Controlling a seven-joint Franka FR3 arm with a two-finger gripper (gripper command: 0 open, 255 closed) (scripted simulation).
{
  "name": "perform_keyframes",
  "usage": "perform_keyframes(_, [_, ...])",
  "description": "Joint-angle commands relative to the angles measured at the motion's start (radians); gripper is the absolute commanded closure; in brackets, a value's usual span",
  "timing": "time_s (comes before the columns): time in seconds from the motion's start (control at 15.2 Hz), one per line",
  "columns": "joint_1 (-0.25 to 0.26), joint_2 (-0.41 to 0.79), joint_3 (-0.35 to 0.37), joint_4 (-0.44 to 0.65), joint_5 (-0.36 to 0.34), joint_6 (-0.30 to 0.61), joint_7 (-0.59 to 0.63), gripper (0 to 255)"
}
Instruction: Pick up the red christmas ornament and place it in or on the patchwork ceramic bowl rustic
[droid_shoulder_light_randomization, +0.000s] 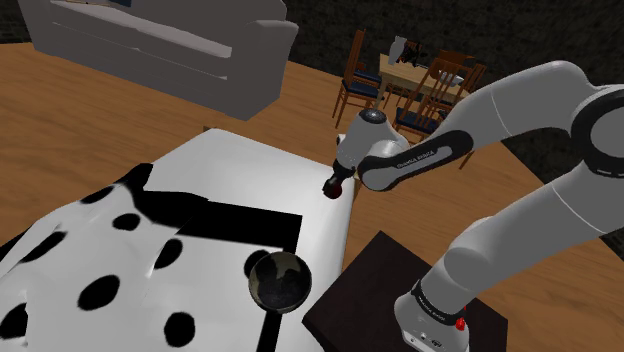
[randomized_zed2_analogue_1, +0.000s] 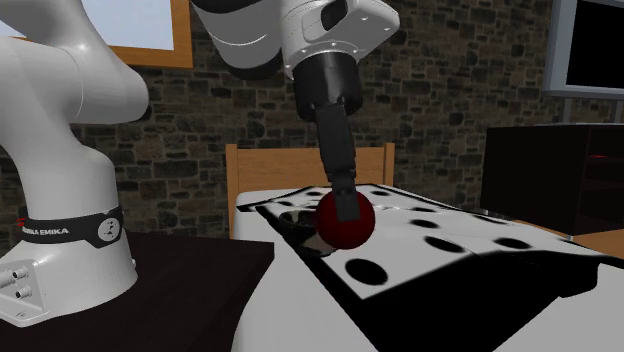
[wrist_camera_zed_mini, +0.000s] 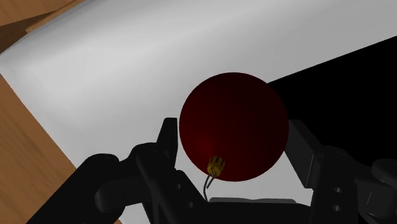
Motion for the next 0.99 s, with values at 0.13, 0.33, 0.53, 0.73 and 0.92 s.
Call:
perform_keyframes(0.13, [0.034, -0.041, 0.035, -0.018, 0.025, -0.034, 0.04, 255])
perform_keyframes(0.33, [0.078, -0.072, 0.096, -0.04, 0.049, -0.06, 0.12, 255])
perform_keyframes(0.53, [0.125, -0.092, 0.159, -0.05, 0.077, -0.089, 0.199, 255])
perform_keyframes(0.73, [0.171, -0.099, 0.223, -0.047, 0.106, -0.118, 0.28, 255])
perform_keyframes(0.92, [0.214, -0.094, 0.29, -0.031, 0.131, -0.149, 0.363, 255])
